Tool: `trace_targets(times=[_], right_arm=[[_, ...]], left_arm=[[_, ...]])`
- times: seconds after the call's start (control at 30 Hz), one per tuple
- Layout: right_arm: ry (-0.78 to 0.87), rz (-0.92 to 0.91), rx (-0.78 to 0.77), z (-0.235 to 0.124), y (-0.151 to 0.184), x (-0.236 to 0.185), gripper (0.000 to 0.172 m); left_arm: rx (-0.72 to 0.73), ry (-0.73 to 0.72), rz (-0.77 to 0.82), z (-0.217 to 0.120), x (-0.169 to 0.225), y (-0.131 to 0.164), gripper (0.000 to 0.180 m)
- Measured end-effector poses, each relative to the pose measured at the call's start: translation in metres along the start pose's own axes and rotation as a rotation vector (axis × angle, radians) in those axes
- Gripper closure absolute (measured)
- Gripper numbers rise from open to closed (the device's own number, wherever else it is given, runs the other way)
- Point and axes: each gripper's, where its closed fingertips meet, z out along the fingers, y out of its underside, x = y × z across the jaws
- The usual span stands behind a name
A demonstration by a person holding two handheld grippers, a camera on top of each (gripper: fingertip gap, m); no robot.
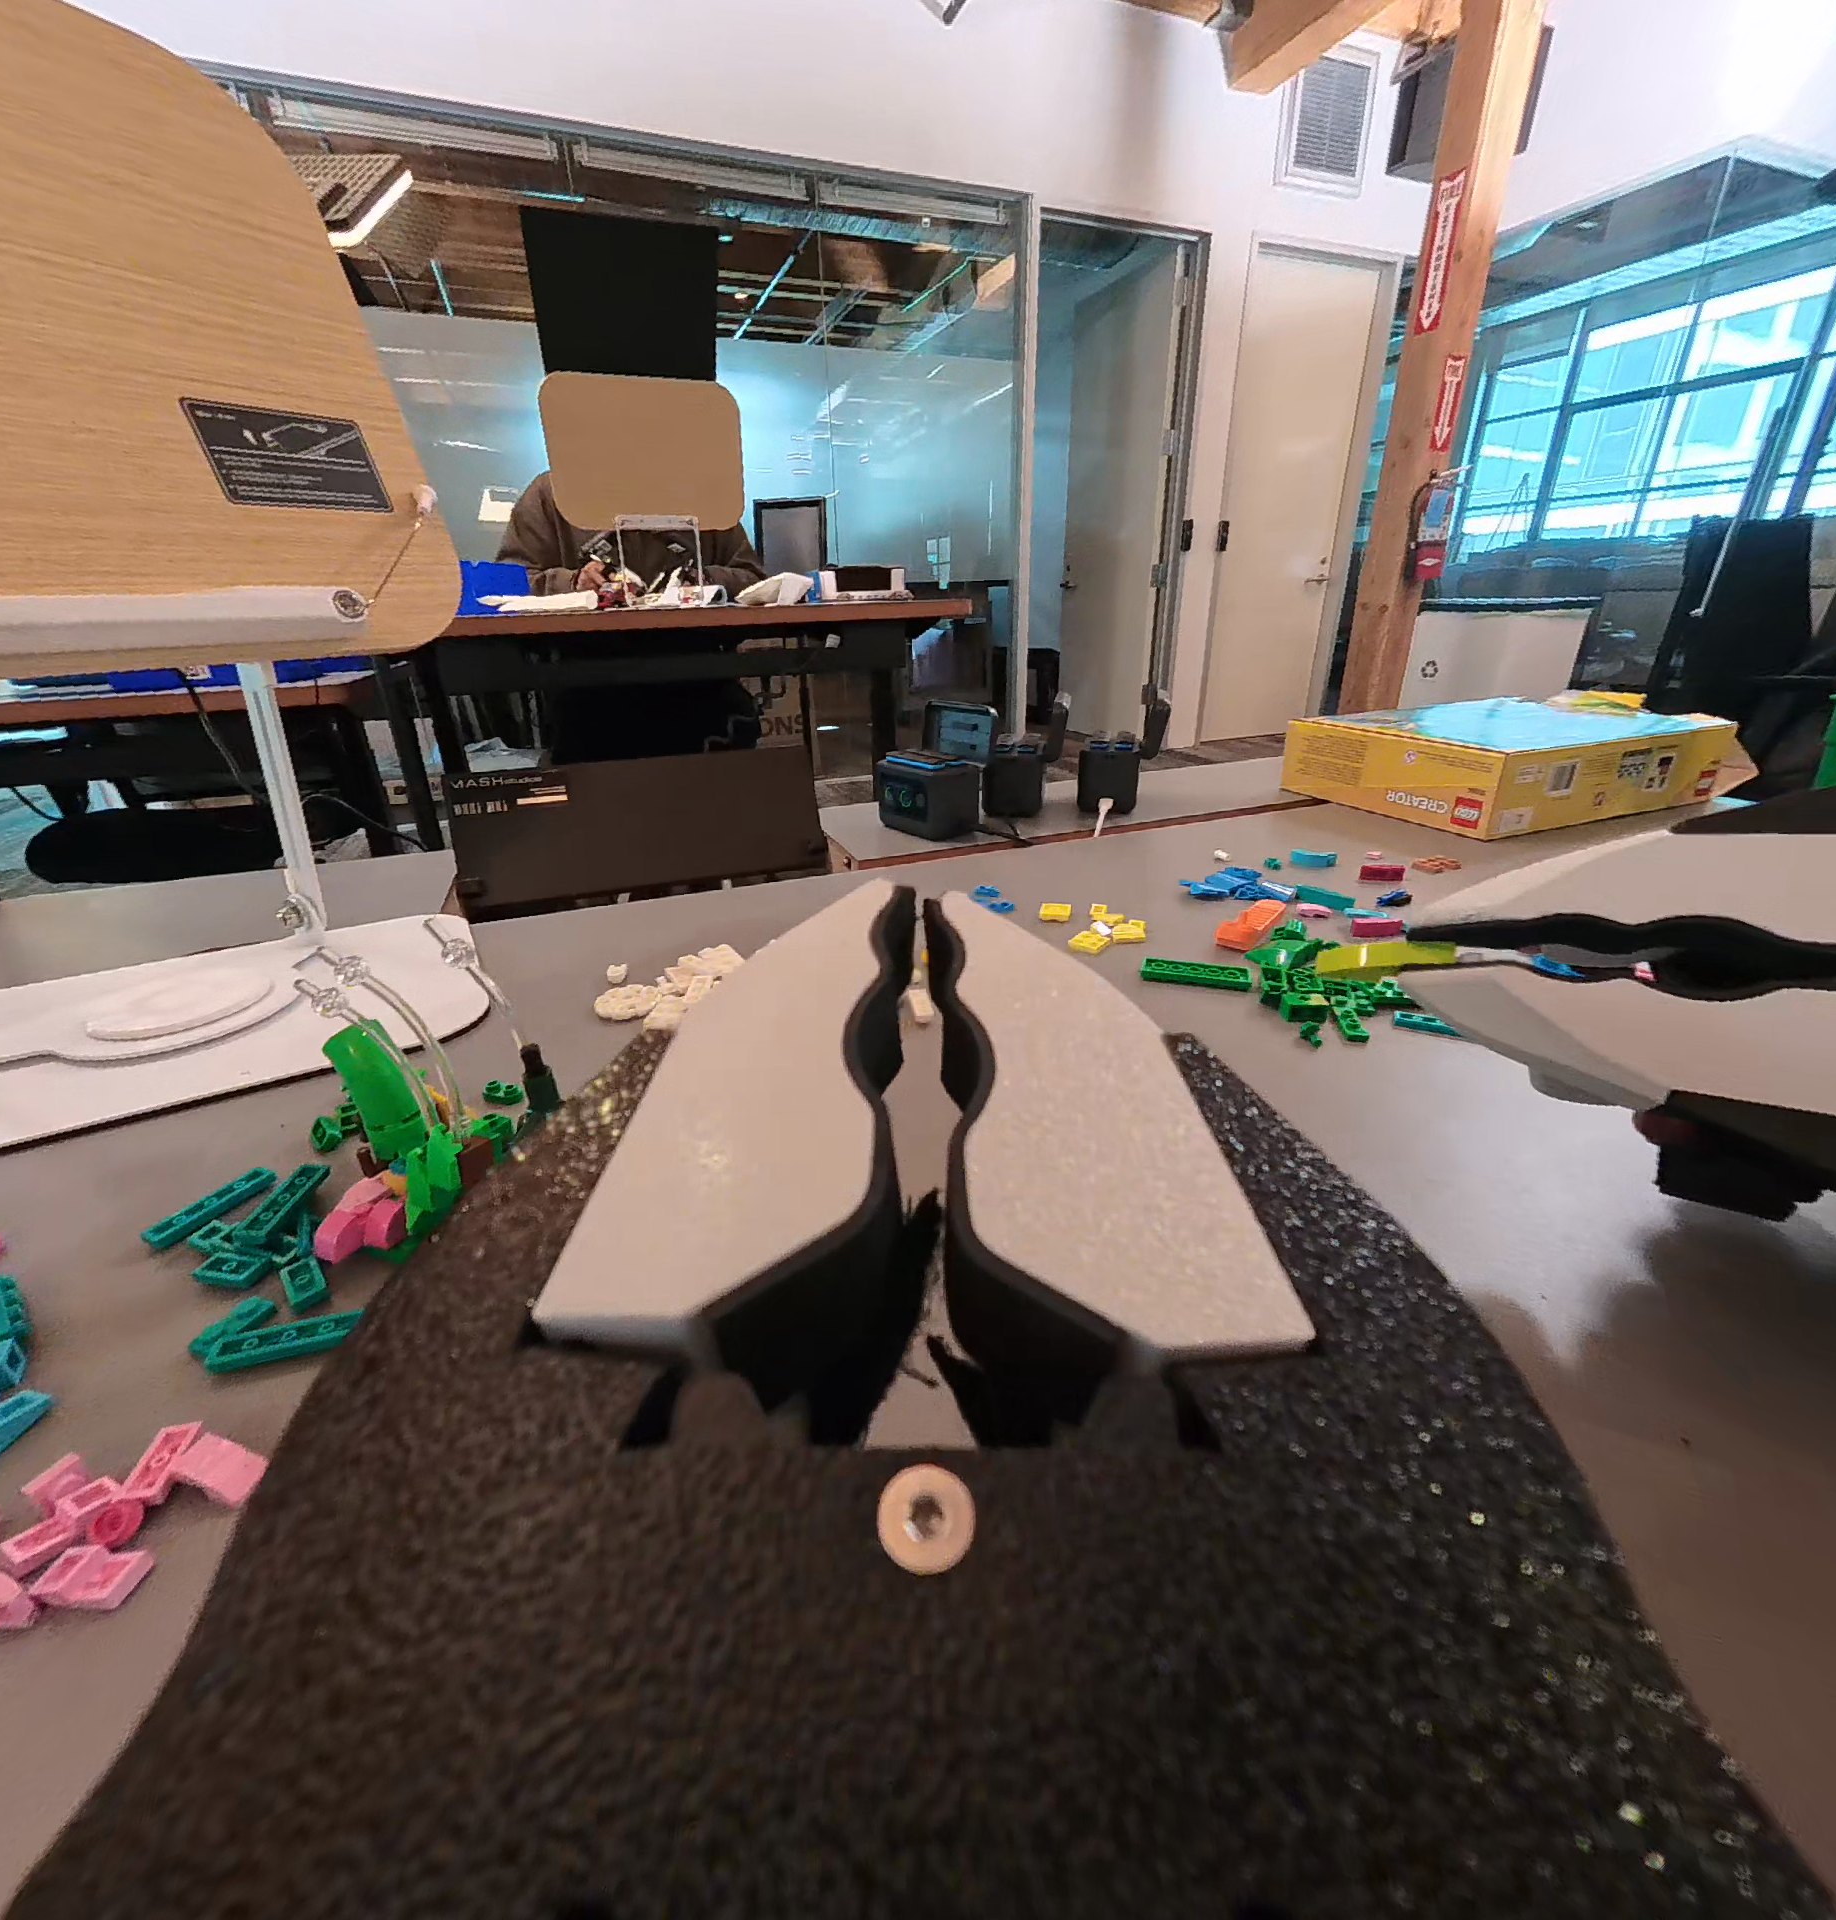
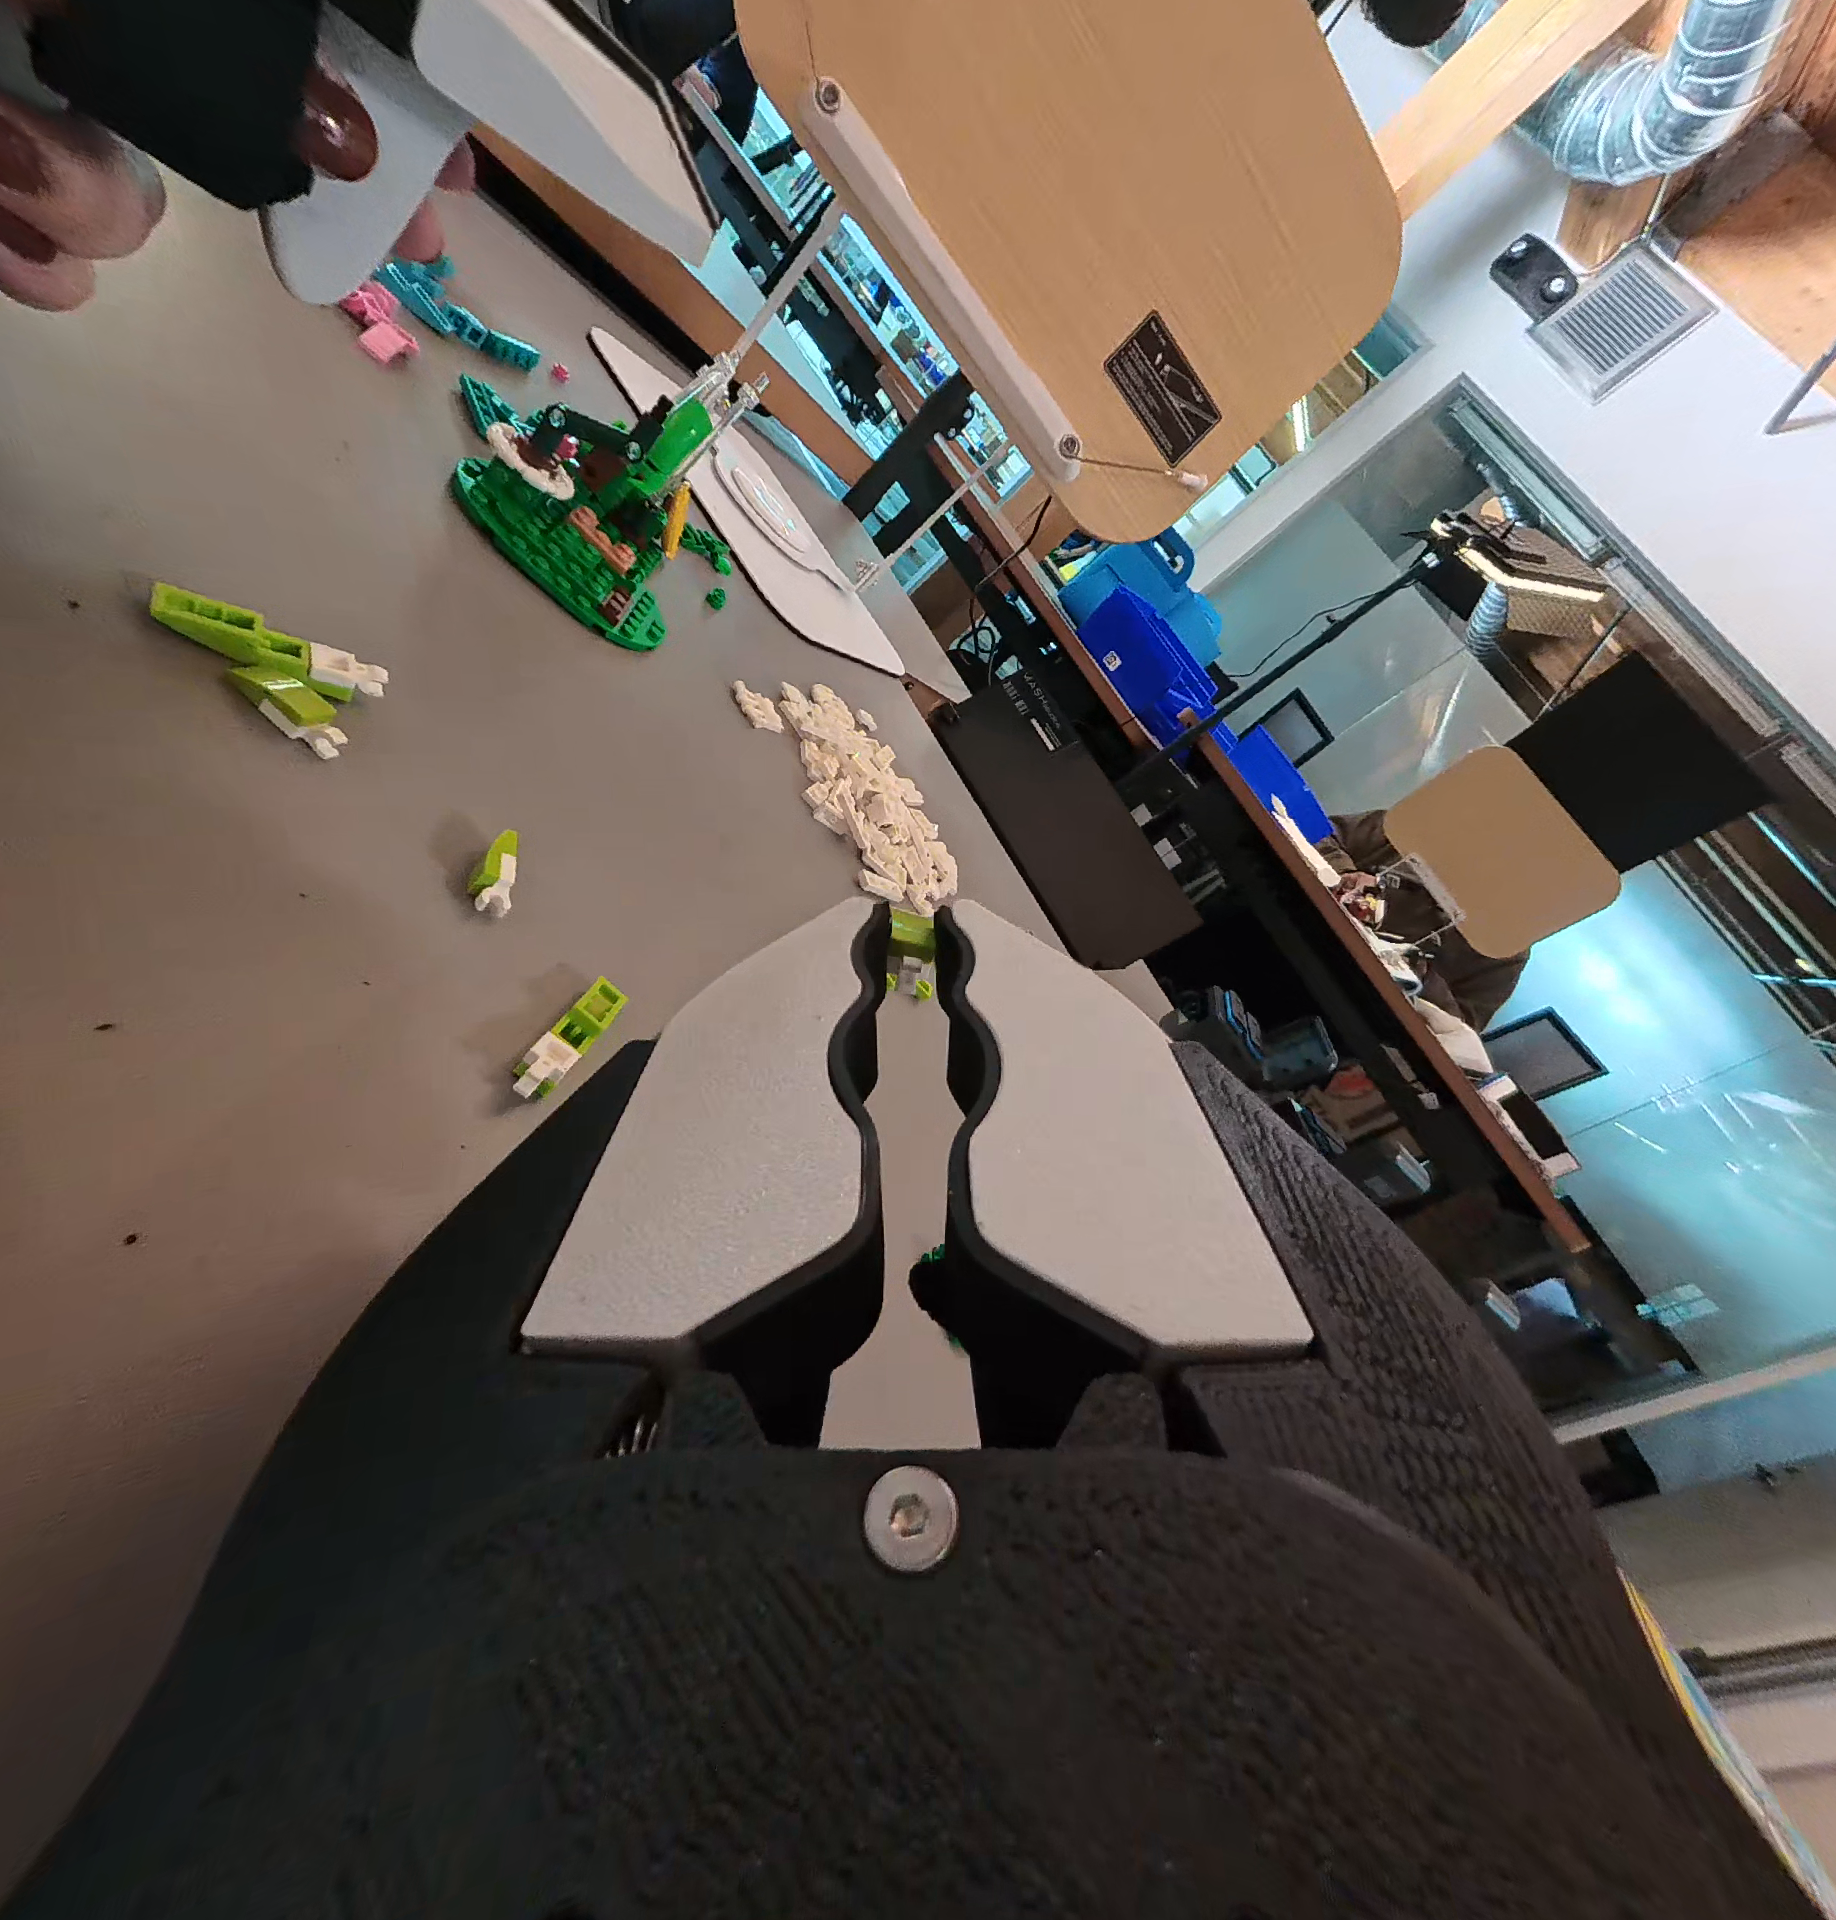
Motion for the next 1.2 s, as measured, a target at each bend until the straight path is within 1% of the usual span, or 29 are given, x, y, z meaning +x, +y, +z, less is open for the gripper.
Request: trace_targets(times=[0.33, 0.87, 1.2], right_arm=[[0.007, -0.016, 0.006, -0.001, -0.001, 0.000, 0.165], [0.008, -0.045, 0.023, -0.002, -0.004, -0.002, 0.164], [0.031, -0.089, 0.070, -0.005, -0.011, 0.000, 0.165]], left_arm=[[-0.013, 0.040, 0.041, 0.002, 0.008, 0.002, 0.178], [-0.016, 0.049, 0.047, 0.004, 0.010, 0.004, 0.178], [-0.021, 0.054, 0.057, 0.005, 0.012, 0.006, 0.178]])
